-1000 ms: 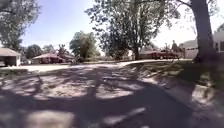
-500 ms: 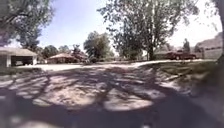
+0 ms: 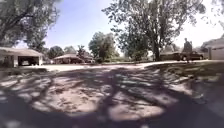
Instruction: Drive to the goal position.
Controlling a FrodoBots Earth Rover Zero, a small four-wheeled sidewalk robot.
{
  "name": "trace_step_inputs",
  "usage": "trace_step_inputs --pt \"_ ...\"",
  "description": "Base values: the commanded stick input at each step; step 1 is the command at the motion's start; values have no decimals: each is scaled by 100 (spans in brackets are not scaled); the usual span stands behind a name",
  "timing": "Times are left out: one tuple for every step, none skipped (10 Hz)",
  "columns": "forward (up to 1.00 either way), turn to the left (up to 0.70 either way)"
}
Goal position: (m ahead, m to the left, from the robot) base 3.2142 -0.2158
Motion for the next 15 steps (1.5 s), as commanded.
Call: trace_step_inputs --pt "70 0" --pt "70 0" --pt "70 0" --pt "70 0" --pt "70 0" --pt "70 0" --pt "70 0" --pt "70 0" --pt "70 0" --pt "70 0" --pt "70 0" --pt "70 0" --pt "70 0" --pt "70 0" --pt "70 0"
